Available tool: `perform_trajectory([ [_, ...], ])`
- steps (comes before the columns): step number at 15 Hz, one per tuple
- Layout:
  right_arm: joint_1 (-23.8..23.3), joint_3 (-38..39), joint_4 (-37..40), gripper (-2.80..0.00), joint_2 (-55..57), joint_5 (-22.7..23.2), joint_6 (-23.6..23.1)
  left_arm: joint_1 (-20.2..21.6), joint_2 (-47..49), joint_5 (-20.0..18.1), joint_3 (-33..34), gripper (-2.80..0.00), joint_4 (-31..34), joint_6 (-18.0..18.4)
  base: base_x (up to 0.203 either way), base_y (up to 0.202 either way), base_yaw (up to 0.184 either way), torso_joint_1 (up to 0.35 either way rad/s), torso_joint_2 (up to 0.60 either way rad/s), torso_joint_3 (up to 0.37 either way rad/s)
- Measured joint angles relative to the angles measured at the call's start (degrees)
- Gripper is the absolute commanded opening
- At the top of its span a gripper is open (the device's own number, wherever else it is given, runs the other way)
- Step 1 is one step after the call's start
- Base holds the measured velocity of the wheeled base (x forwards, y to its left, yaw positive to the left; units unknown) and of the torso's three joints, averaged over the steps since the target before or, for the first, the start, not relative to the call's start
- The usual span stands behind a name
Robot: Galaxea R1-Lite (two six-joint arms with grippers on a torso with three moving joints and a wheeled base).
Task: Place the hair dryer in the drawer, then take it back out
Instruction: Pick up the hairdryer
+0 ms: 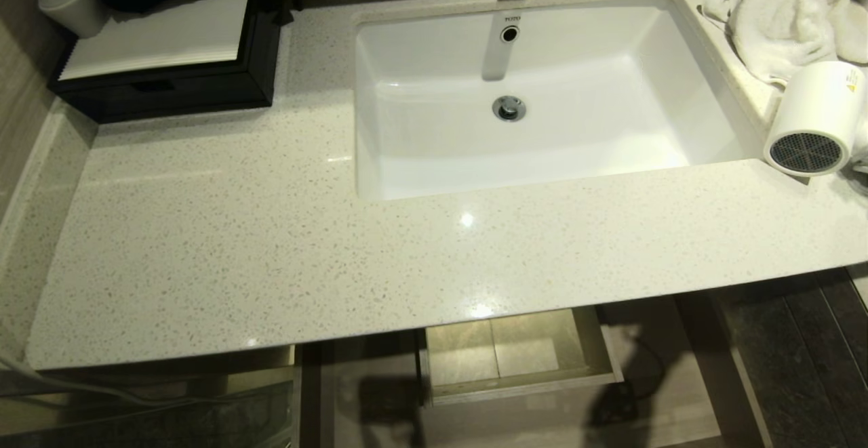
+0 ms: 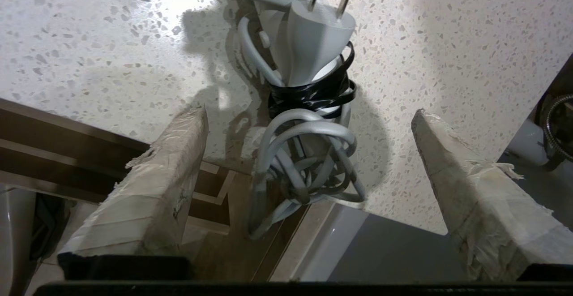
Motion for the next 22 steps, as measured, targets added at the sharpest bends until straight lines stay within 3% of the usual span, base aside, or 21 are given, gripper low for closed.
perform_trajectory([
  [6,-0.09,-2.98,0.53,0.0,5.65,3.6,0.11,0.0,0.0,-0.01,0.0,-2.8,-0.02,0.01,0.0,0.0,0.0,0.0,0.0,0.0],
  [20,2.28,-3.89,-0.29,0.0,12.39,5.51,0.09,0.0,0.0,-0.01,0.0,-2.8,0.01,-0.01,0.0,0.0,0.0,0.0,0.0,0.0],
  [21,2.4,-3.89,-0.35,-2.8,12.61,5.9,0.03,0.0,0.0,-0.01,0.0,-2.8,-0.02,0.02,0.0,0.0,0.0,0.0,0.0,0.0],
  [22,2.45,-3.89,-0.4,-2.8,12.8,5.97,-0.09,0.0,0.0,-0.01,0.0,-2.8,0.01,0.0,0.0,0.0,0.0,0.0,0.0,0.0],
])
